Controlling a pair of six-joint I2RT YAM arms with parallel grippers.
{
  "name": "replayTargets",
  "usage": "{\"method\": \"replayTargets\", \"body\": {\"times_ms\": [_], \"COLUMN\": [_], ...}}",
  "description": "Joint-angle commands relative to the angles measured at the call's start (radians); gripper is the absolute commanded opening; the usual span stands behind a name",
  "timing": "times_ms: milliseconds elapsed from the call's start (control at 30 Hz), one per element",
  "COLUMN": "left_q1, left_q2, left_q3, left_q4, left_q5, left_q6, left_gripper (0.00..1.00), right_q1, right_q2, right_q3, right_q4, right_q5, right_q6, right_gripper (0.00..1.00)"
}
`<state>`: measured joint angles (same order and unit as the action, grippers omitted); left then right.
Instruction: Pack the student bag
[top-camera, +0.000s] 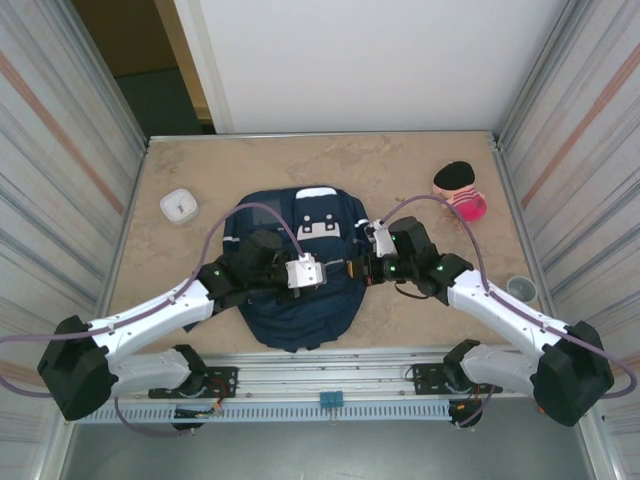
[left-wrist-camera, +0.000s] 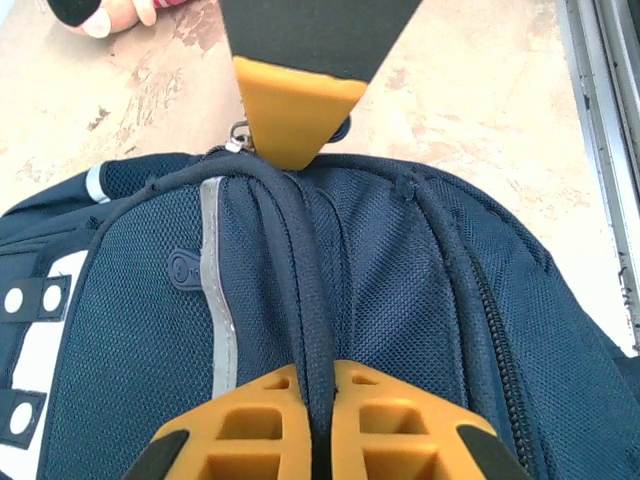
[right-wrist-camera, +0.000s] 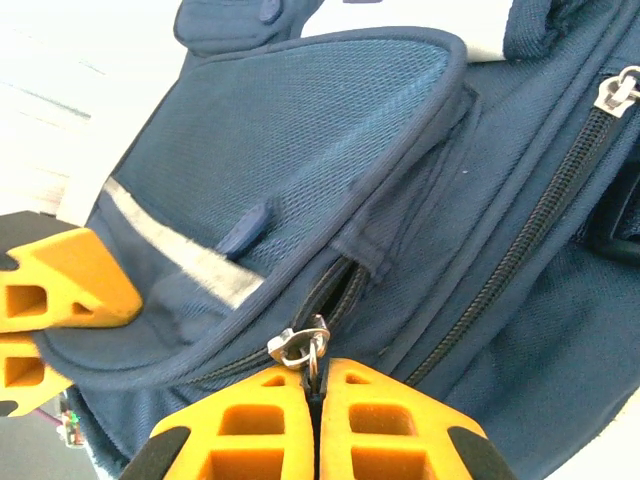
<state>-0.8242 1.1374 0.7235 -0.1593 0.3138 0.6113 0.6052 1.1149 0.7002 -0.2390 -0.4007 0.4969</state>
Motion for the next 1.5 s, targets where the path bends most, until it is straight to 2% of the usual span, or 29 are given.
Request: {"method": "replayTargets", "body": {"times_ms": [0, 167, 333, 433, 467, 500, 567, 600, 667, 767, 900, 1100, 1267, 1367, 1467], "left_q1": [0.014, 0.013, 0.011, 0.012, 0.011, 0.011, 0.011, 0.011, 0.015, 0.020, 0.054, 0.165, 0.177, 0.188, 0.217], "left_q2": [-0.061, -0.095, -0.100, -0.080, -0.076, -0.077, -0.092, -0.106, -0.138, -0.193, -0.253, -0.300, -0.258, -0.189, -0.098], "left_q3": [-0.009, -0.016, -0.012, -0.010, -0.010, -0.008, -0.010, -0.014, -0.008, 0.005, 0.004, -0.114, -0.313, -0.389, -0.415], "left_q4": [-0.053, -0.078, -0.109, -0.088, -0.068, -0.058, -0.038, -0.023, -0.027, -0.044, -0.075, -0.081, 0.055, 0.137, 0.258], "left_q5": [0.068, 0.058, 0.095, 0.072, 0.053, 0.050, 0.045, 0.029, -0.010, -0.086, -0.267, -0.335, -0.423, -0.515, -0.531], "left_q6": [0.041, 0.064, 0.106, 0.080, 0.042, 0.008, -0.066, -0.119, -0.221, -0.380, -0.623, -0.934, -1.045, -1.085, -1.080], "left_gripper": [0.00, 0.00, 0.00, 0.00, 0.12, 0.28, 0.50, 0.56, 0.64, 0.68, 0.72, 0.70, 0.67, 0.66, 0.65], "right_q1": [-0.102, -0.180, -0.185, -0.180, -0.178, -0.176, -0.173, -0.171, -0.171, -0.166, -0.140, -0.032, 0.065, 0.078, 0.092], "right_q2": [0.053, 0.116, 0.167, 0.184, 0.180, 0.168, 0.131, 0.103, 0.044, -0.036, -0.090, 0.035, 0.208, 0.304, 0.367], "right_q3": [0.025, 0.061, 0.070, 0.072, 0.073, 0.074, 0.088, 0.101, 0.129, 0.175, 0.202, 0.179, 0.027, -0.096, -0.175], "right_q4": [-0.045, -0.043, 0.005, 0.012, 0.011, 0.005, -0.032, -0.062, -0.116, -0.179, -0.152, 0.003, 0.234, 0.375, 0.464], "right_q5": [0.126, 0.161, 0.114, 0.103, 0.092, 0.087, 0.062, 0.054, 0.041, 0.035, 0.025, 0.035, 0.164, 0.251, 0.317], "right_q6": [-0.039, -0.059, -0.068, -0.069, -0.072, -0.071, -0.074, -0.076, -0.081, -0.081, -0.047, -0.004, 0.089, 0.187, 0.251], "right_gripper": [0.00, 0.00, 0.00, 0.00, 0.00, 0.12, 0.33, 0.46, 0.53, 0.53, 0.47, 0.37, 0.35, 0.29, 0.28]}}
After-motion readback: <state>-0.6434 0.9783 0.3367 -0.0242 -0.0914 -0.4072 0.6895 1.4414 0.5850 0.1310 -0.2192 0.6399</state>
